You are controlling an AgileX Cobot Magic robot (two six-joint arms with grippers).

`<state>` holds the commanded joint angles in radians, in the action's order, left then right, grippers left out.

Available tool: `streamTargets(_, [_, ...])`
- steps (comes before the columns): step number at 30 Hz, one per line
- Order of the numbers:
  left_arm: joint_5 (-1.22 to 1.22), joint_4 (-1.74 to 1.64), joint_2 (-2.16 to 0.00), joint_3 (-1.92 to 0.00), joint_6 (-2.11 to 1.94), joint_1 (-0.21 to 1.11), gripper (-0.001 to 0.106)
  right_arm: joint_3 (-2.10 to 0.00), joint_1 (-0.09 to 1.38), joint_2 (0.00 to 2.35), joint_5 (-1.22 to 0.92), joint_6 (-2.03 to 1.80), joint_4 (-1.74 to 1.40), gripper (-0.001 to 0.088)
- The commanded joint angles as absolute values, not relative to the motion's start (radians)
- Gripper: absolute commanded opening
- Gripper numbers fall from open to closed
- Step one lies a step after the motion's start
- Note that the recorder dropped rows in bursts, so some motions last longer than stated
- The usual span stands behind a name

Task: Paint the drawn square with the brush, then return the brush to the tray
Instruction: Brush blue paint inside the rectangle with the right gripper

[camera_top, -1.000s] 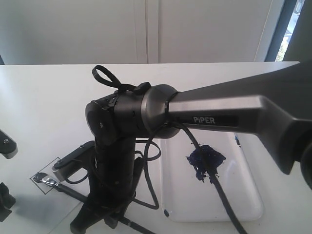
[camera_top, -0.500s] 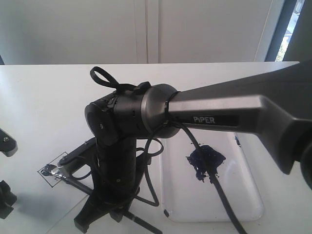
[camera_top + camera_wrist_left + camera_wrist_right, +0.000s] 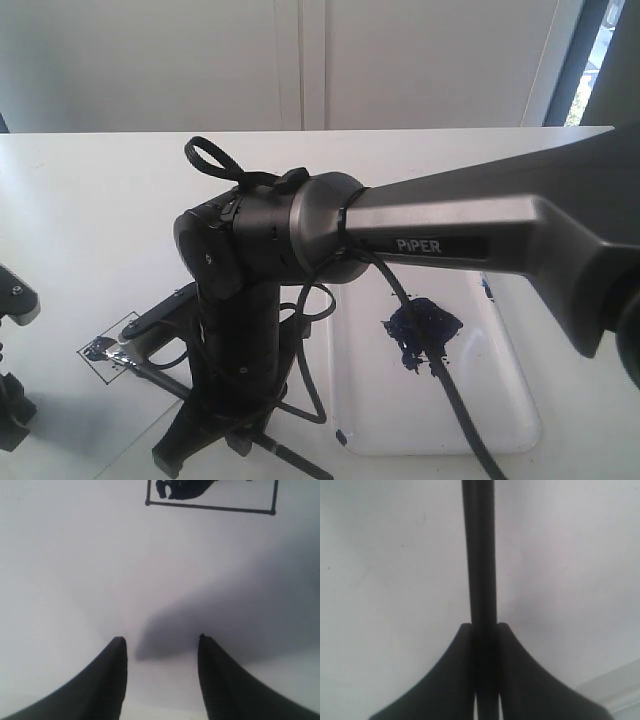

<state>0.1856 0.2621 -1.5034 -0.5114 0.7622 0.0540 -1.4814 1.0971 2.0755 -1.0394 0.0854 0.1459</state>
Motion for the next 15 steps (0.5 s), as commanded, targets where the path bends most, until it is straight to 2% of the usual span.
streamTargets(15, [0.201, 0.262, -1.526, -0.511, 0.76, 0.054, 0.05, -1.481, 1.097, 2.076, -1.045, 0.085, 0.144, 0.0])
